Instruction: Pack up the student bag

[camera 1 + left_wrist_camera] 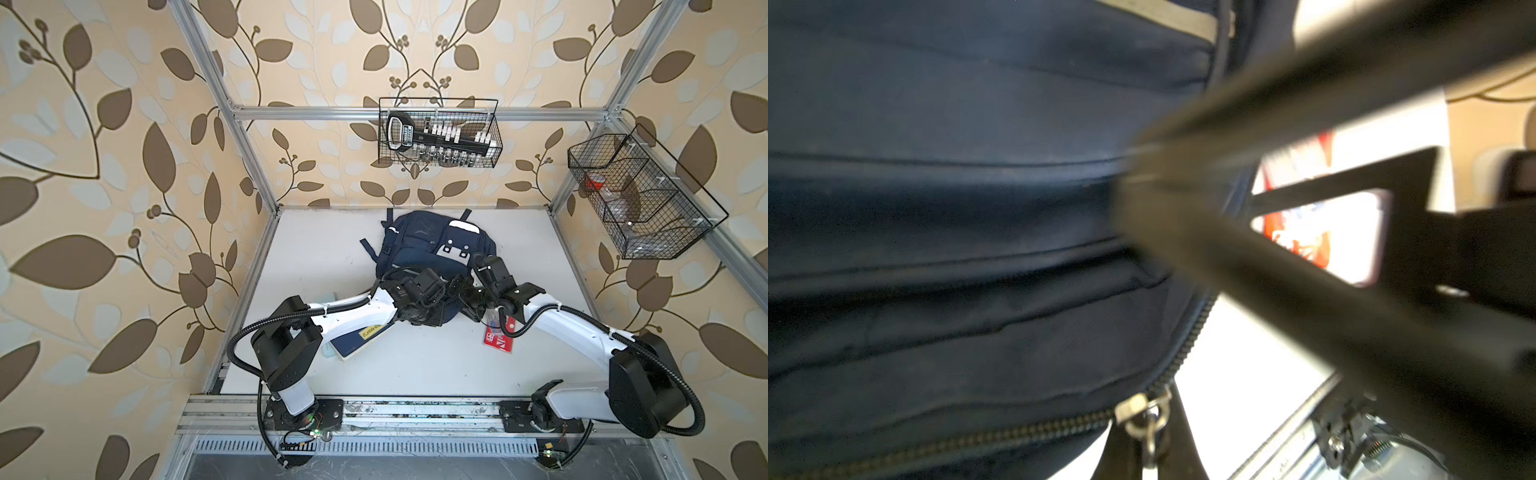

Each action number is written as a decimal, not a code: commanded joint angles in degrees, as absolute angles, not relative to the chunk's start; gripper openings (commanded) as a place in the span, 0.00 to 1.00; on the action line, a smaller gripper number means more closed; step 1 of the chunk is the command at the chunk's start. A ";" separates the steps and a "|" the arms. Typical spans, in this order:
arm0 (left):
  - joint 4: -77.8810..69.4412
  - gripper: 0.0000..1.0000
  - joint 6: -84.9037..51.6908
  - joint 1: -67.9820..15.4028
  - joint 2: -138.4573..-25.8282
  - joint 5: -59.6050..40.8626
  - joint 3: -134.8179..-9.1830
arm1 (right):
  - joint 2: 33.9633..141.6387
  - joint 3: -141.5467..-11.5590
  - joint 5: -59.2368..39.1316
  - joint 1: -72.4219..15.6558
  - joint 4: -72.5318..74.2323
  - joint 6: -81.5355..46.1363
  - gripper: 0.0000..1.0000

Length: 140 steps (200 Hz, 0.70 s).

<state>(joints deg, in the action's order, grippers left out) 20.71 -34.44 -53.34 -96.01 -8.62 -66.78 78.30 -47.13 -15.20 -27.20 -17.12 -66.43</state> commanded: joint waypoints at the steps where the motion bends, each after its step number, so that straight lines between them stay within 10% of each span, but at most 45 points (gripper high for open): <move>1: 18.32 0.00 -32.61 -54.14 -93.73 -9.96 -69.13 | 80.67 -49.56 -12.22 -28.30 -17.96 -71.42 0.77; 81: 37.31 0.00 -33.39 -54.14 -92.81 2.47 -73.46 | 83.72 -53.54 -5.06 -24.69 -23.68 -65.05 0.00; 140: 50.01 0.00 -28.54 -54.14 -94.32 5.93 -74.37 | 88.61 -62.66 -1.05 -14.08 -31.67 -48.10 0.00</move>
